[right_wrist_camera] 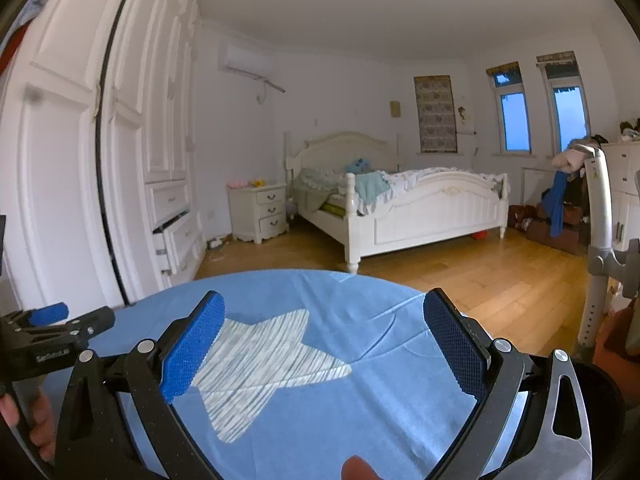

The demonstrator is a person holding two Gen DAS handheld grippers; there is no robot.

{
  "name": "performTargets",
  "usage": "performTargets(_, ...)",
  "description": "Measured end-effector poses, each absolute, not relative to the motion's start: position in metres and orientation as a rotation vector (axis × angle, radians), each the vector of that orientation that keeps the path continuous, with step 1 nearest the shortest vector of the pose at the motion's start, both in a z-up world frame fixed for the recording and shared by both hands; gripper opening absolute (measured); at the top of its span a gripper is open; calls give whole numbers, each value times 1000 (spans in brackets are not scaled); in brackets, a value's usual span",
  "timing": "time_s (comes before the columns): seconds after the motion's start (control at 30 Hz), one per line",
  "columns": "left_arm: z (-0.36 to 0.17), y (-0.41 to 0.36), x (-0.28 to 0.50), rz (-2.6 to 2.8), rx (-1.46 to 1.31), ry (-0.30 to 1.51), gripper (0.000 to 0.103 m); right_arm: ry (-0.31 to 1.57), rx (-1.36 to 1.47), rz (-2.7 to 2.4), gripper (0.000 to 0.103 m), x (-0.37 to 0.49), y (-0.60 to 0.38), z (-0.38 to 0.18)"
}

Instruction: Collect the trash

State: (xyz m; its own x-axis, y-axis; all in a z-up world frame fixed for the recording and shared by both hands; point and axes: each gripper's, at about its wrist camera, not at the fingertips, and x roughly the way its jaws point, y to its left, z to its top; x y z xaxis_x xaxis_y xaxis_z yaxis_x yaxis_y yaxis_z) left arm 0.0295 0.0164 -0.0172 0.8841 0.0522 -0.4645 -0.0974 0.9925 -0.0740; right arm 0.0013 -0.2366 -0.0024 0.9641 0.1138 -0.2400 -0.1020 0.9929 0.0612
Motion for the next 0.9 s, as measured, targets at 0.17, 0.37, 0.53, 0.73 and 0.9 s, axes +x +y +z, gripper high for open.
performTargets(0.17, -16, 19, 27, 76, -107, 464, 98, 240, 46, 108, 98, -1, -235, -4)
performTargets(0.37, -14, 17, 23, 96, -90, 434, 98, 240, 46, 108, 98, -1, -236, -4)
performTargets(0.53, -13, 19, 21, 112, -96, 423, 98, 240, 46, 102, 98, -3, -235, -3)
performTargets(0.73, -12, 19, 19, 112, -84, 410, 98, 241, 52, 92, 98, -3, -234, -3)
performTargets(0.9, -13, 19, 17, 97, -92, 413, 98, 241, 54, 92, 98, -3, -235, -3)
